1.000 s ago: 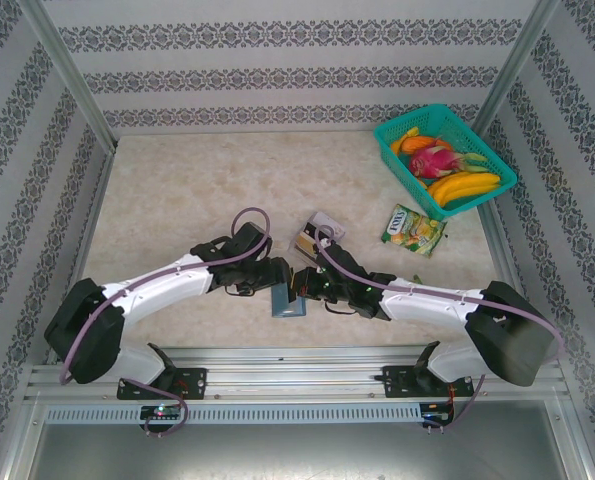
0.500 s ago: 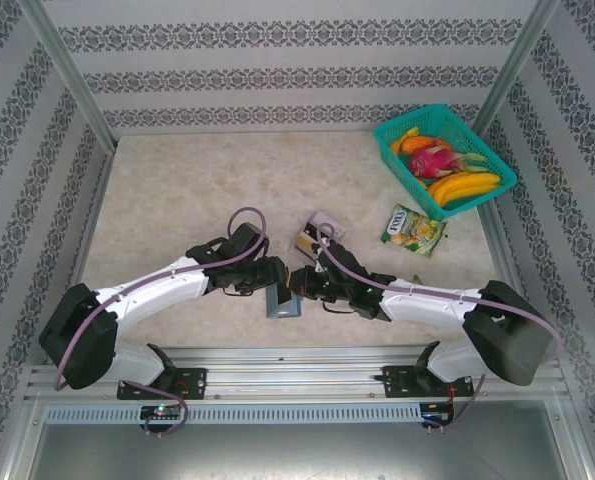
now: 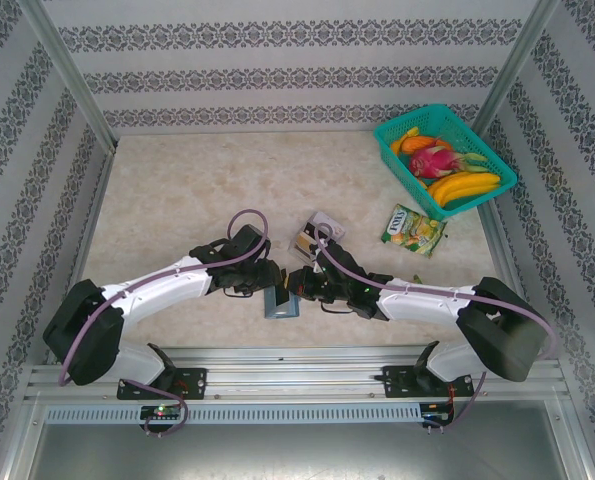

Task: Put the credit cards into the card holder

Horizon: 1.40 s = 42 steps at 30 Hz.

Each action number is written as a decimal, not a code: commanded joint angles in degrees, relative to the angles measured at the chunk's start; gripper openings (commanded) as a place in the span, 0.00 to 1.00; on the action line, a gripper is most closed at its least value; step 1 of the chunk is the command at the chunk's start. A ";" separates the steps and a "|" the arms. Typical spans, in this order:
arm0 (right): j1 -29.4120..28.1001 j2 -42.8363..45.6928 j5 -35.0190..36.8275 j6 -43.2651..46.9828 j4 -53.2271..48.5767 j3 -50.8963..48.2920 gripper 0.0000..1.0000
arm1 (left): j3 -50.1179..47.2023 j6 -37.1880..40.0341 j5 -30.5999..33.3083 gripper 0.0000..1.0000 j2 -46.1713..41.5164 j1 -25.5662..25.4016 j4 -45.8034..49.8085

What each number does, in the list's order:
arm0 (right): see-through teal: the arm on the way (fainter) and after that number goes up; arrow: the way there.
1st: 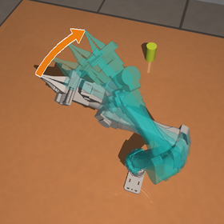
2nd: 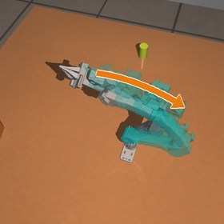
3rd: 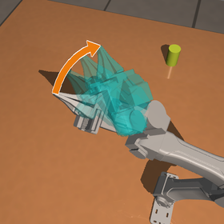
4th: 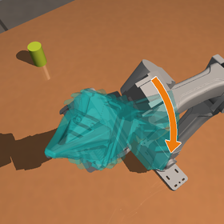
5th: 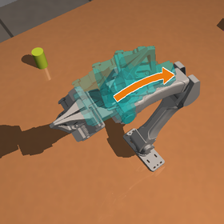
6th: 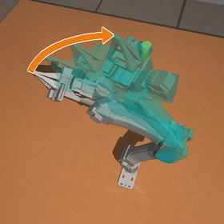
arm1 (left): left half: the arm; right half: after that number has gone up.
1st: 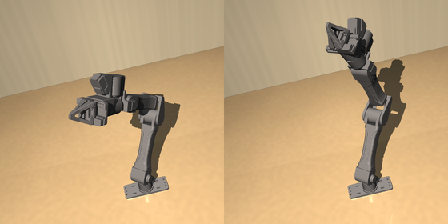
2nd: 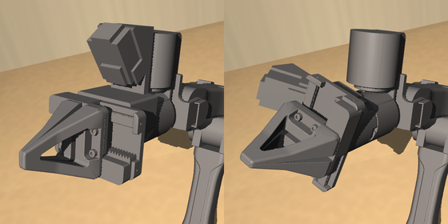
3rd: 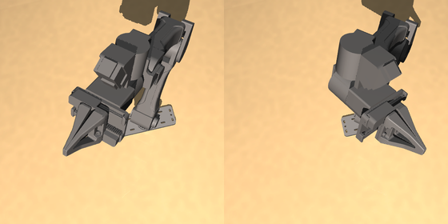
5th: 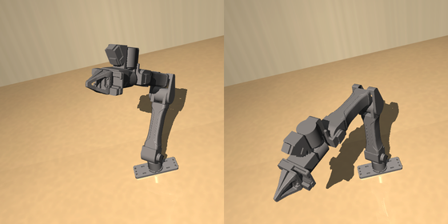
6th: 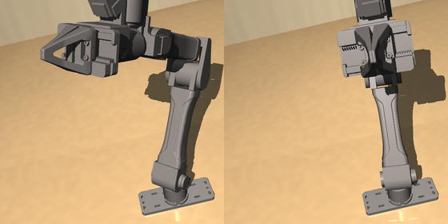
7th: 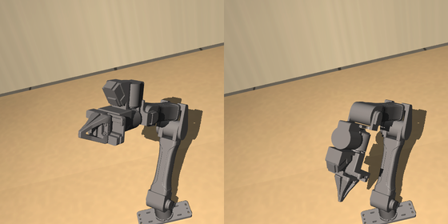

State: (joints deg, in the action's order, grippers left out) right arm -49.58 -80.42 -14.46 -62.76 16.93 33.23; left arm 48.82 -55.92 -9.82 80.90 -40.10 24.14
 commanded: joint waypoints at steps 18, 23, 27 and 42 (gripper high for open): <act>0.63 1.07 8.01 6.16 -15.90 4.06 0.00 | -1.82 1.26 3.90 0.02 -1.76 1.05 3.72; 0.48 -0.54 7.31 7.96 -16.36 5.19 0.00 | -2.47 2.07 3.90 0.00 -2.75 1.52 4.93; -0.29 -2.07 6.63 10.22 -15.90 6.48 0.00 | -5.26 2.83 2.70 0.00 -5.09 2.21 3.53; -1.77 -3.42 7.99 14.04 -18.27 10.00 0.00 | -13.28 0.69 -7.04 0.00 -13.06 5.82 -11.79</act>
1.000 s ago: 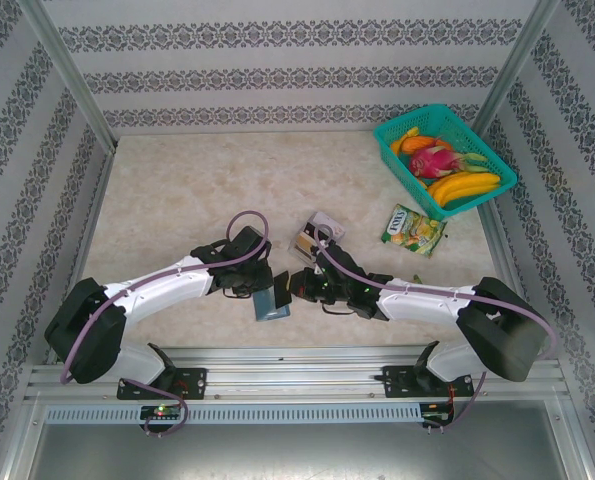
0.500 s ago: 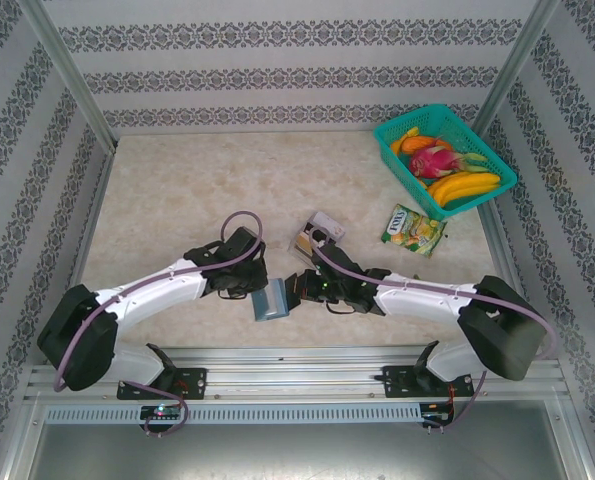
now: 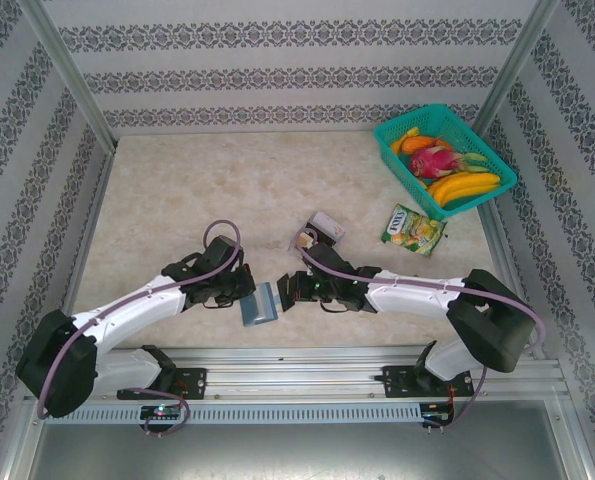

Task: Put the credit cards into the card holder

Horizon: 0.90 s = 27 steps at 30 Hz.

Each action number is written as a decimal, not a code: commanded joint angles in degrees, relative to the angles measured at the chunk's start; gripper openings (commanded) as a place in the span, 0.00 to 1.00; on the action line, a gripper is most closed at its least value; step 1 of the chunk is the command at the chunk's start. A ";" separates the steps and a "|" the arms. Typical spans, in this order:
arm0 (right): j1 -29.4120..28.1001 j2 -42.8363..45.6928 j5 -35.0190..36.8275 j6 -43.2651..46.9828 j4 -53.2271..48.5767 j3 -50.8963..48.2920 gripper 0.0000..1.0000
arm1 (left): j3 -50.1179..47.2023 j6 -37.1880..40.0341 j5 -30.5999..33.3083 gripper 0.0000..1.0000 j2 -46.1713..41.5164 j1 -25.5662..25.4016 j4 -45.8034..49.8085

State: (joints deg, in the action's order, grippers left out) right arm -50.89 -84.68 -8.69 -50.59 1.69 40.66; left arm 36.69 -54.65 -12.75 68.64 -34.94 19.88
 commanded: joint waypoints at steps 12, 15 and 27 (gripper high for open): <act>3.73 11.10 9.18 0.67 -10.15 -4.03 0.00 | 2.09 -4.62 -10.91 0.00 9.10 0.66 -22.83; 5.47 13.52 9.33 1.20 -11.09 -5.94 0.00 | 0.92 -4.58 -10.90 0.00 10.71 0.66 -23.90; 7.21 12.35 3.41 3.10 -7.49 -7.24 0.00 | -1.78 -4.87 -10.67 0.00 10.13 0.99 -24.26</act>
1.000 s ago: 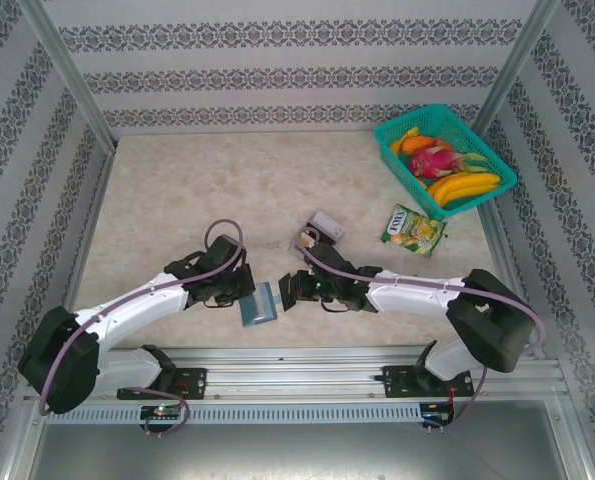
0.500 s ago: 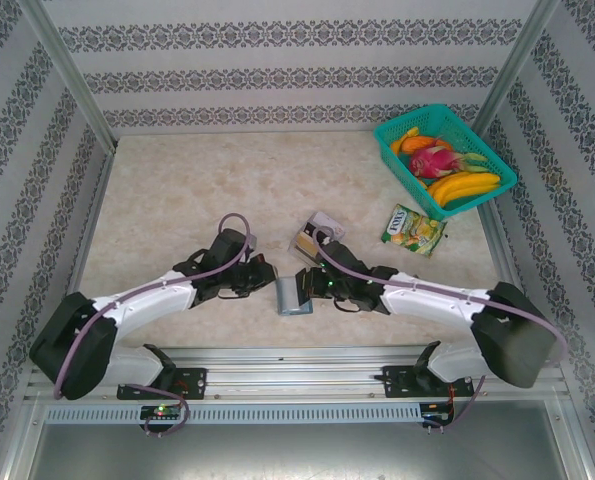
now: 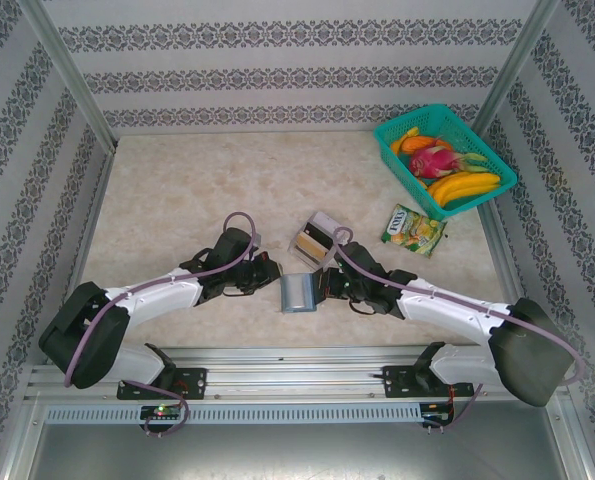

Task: Put the credit cards into the card holder

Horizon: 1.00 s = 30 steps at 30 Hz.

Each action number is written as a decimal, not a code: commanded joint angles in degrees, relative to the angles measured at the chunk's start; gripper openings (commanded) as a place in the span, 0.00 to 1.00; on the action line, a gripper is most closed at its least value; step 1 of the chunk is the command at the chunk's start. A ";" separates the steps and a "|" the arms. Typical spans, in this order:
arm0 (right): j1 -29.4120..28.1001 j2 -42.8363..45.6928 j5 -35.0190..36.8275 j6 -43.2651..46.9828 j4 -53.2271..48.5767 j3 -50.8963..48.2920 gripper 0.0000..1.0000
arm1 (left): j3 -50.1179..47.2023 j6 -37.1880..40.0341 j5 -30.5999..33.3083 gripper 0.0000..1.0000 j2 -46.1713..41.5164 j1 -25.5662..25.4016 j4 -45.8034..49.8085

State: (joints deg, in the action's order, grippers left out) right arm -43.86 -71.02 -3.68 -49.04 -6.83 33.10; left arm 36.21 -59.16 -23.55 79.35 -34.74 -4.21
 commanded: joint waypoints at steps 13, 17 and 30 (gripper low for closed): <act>-0.05 -4.46 -2.86 1.74 4.72 0.52 0.00 | -4.10 3.32 0.52 0.00 -2.42 3.45 4.54; -0.31 -1.53 3.30 2.28 -4.16 3.04 0.00 | -5.13 3.84 0.62 0.00 -2.41 3.61 4.71; -1.31 -2.13 -1.83 4.24 0.38 5.01 0.00 | -3.86 4.99 0.22 0.00 -2.49 3.62 6.00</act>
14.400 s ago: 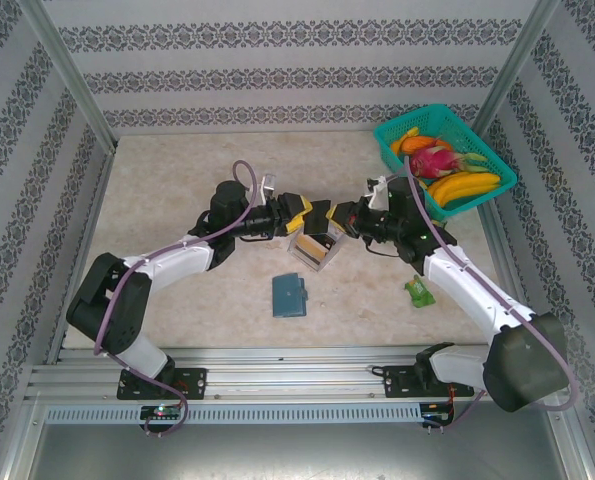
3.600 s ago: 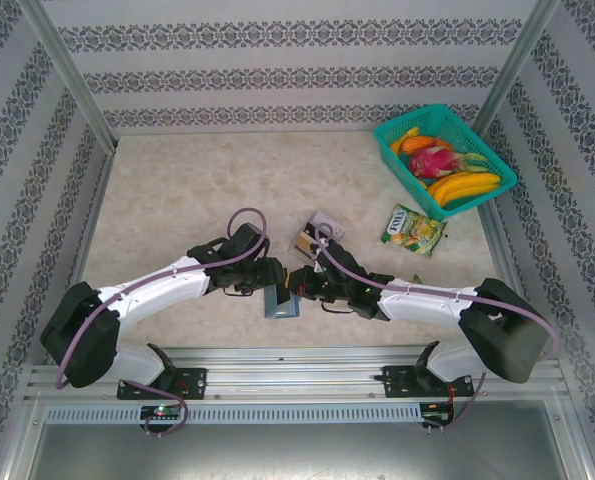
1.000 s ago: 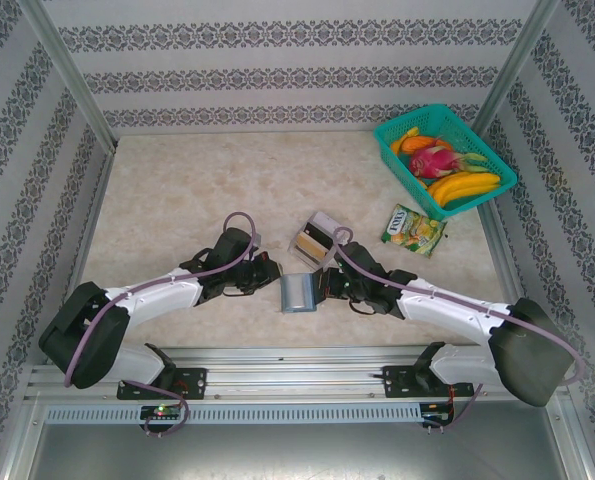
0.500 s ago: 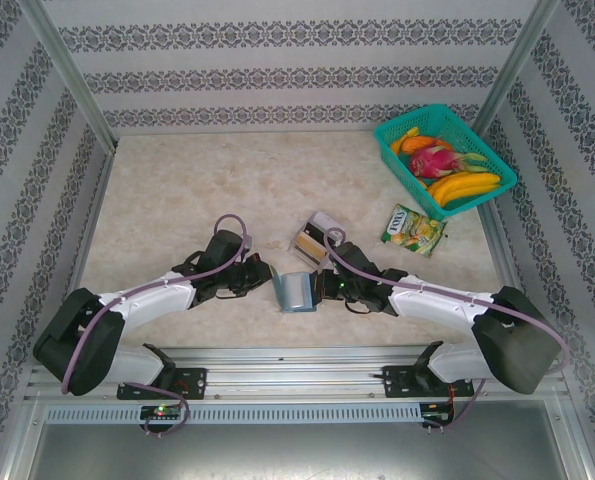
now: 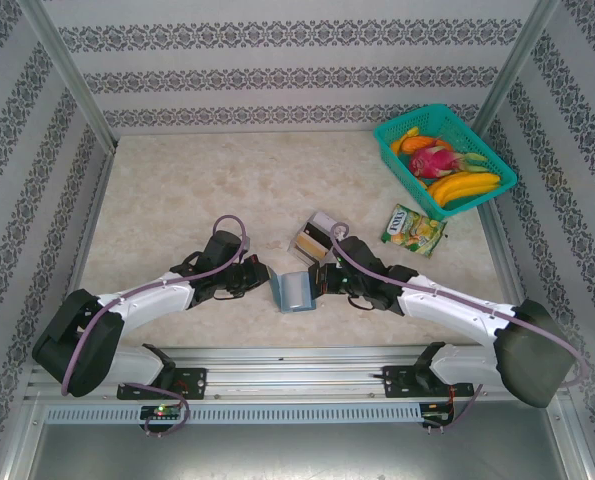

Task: Put the credit cards into the card holder

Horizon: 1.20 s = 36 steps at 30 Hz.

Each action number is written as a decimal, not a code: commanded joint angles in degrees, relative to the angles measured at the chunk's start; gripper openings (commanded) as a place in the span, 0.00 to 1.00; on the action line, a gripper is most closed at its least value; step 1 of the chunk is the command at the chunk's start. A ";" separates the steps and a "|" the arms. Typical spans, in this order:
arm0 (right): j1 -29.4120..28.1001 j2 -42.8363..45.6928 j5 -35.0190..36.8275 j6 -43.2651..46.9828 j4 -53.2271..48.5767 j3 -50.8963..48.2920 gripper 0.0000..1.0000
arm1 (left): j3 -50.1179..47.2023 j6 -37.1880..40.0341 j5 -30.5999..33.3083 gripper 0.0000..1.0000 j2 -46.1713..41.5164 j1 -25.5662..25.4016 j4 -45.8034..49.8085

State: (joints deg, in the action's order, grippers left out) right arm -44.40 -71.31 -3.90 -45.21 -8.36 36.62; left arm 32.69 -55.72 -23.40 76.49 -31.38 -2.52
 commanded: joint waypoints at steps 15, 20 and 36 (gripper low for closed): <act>-2.21 -8.64 -1.31 -1.54 3.95 1.51 0.00 | -1.34 2.54 1.41 0.00 1.37 0.24 5.62; -2.51 -7.69 -3.91 -4.76 9.60 1.29 0.00 | -1.92 2.99 1.45 0.00 3.25 0.26 5.11; -6.05 -16.57 -4.62 -5.23 10.91 5.83 0.00 | -1.37 2.83 3.16 0.05 2.91 0.26 6.03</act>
State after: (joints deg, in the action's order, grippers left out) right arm -49.78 -87.18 -9.91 -49.60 2.98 41.60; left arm 30.98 -54.19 -22.04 80.03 -31.38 -0.32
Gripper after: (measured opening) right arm 0.046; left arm 0.065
